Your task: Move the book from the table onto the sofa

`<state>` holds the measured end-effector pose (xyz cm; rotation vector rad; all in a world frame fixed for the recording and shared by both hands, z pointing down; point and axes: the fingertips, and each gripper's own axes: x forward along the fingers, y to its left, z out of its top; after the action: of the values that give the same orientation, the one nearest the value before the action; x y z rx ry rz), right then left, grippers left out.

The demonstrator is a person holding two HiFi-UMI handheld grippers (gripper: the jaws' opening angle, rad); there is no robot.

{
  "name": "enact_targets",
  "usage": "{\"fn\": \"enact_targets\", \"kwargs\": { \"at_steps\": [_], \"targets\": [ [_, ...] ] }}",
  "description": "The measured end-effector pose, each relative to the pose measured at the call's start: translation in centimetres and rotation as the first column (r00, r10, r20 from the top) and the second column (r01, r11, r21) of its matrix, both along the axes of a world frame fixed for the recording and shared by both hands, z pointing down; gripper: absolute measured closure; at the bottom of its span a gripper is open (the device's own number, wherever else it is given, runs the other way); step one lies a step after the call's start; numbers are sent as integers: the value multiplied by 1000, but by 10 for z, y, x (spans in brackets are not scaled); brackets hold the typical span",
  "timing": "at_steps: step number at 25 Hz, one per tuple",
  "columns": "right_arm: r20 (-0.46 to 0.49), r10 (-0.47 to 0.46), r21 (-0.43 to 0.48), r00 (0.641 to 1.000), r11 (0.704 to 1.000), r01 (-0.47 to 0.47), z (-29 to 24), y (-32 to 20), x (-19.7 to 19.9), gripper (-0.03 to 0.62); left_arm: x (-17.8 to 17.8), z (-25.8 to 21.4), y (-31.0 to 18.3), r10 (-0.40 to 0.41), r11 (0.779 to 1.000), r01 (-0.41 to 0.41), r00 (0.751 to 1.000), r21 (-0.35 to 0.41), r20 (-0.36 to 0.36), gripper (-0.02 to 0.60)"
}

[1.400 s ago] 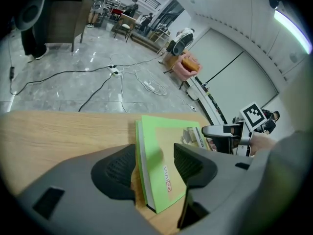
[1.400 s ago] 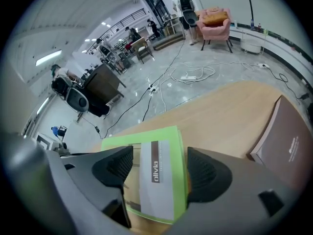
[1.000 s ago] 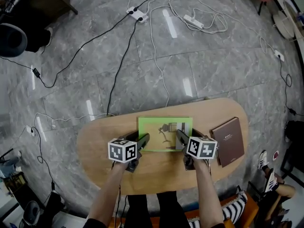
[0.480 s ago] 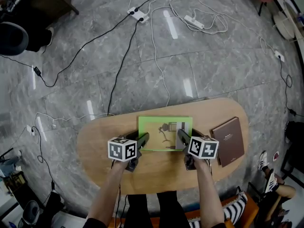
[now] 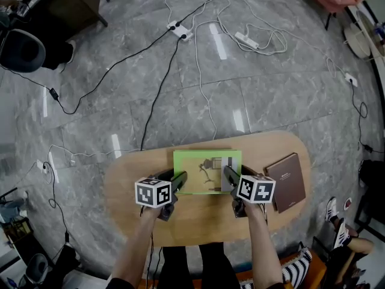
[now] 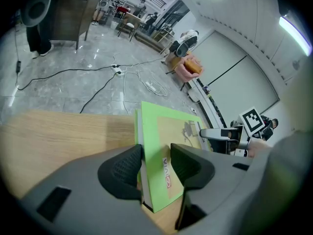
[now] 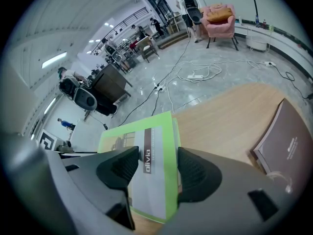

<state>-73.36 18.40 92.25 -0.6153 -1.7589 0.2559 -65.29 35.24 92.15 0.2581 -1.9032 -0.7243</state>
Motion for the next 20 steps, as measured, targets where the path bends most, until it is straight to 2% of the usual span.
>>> {"fn": "enact_targets", "kwargs": {
  "at_steps": [10,20],
  "targets": [
    [12,-7,-17,1000,1000,7,-74,7,18,321,19,-77,6,10,1000,-10,1000,-16,15,390],
    [44,-37,28,998,999,36,-194,-2,51,321,56,-188,-2,17,999,-17,1000,28,2,391]
  ]
}}
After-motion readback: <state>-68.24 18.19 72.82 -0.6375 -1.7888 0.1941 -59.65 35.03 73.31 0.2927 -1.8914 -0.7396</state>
